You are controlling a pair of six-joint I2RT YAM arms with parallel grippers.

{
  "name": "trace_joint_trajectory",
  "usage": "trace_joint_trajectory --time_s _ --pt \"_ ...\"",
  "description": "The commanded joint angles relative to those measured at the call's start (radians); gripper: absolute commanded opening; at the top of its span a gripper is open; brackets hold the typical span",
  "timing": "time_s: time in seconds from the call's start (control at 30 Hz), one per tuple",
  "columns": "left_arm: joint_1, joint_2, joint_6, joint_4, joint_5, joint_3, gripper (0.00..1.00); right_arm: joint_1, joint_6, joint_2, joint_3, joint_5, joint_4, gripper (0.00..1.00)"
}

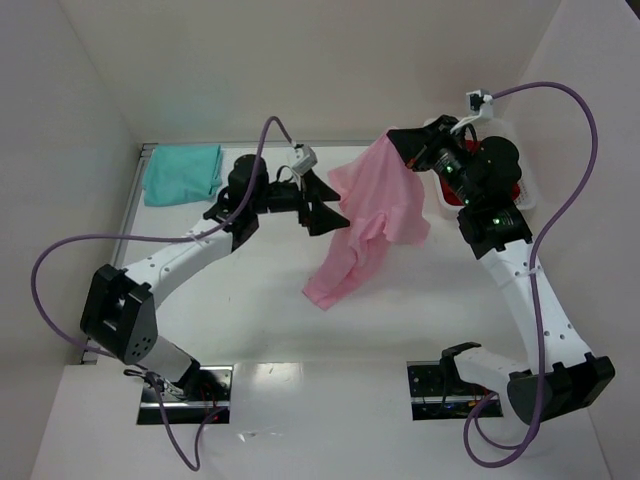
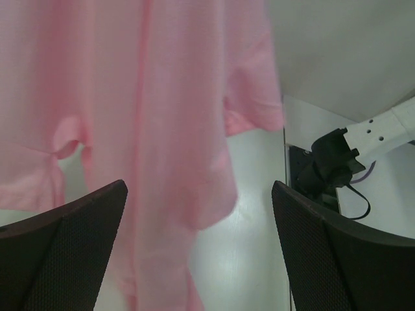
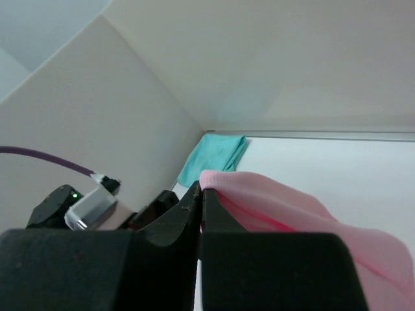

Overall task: Fold and stack the t-shirts
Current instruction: Move the tshirt to the center of the board

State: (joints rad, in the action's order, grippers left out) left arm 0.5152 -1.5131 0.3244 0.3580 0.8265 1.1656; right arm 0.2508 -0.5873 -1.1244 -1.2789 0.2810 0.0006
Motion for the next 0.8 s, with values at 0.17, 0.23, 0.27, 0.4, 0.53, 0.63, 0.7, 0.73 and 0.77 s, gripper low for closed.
trace_joint_trajectory --time_s 0.17,0.23,0.27,0.4,0.53,0.63,0.7,0.73,0.77 --pt "0.078 -0.183 -0.069 0.087 -0.02 0.097 1.0 -0.002 0.02 0.021 -0.008 0.067 0.044 0.0" --pt "0.091 -0.208 -0.105 0.049 -0.044 0.109 1.0 -0.002 0.02 0.021 -0.02 0.067 0.035 0.0" --pt "0.114 -0.228 -0.123 0.024 -0.075 0.121 1.0 -0.002 0.02 0.031 -0.02 0.058 0.035 0.0" --pt "0.146 -0.289 -0.154 0.036 -0.307 0.121 1.0 -0.002 0.02 0.04 -0.03 0.07 0.035 0.0" --pt "0.166 -0.36 -0.136 0.048 -0.4 0.152 1.0 -0.002 0.02 0.049 -0.039 0.083 0.045 0.0" --pt "0.187 -0.384 -0.125 0.038 -0.522 0.152 1.0 -0.002 0.029 0.049 -0.039 0.083 0.036 0.0" --pt "0.203 -0.404 -0.125 0.026 -0.632 0.152 1.0 -0.002 0.029 0.049 -0.039 0.073 0.036 0.0" --pt "0.216 -0.404 -0.116 0.01 -0.671 0.152 1.0 -0.002 0.029 0.049 -0.049 0.073 0.036 0.0" --pt "0.229 -0.404 -0.116 0.001 -0.709 0.152 1.0 -0.002 0.038 0.049 -0.05 0.073 0.027 0.0"
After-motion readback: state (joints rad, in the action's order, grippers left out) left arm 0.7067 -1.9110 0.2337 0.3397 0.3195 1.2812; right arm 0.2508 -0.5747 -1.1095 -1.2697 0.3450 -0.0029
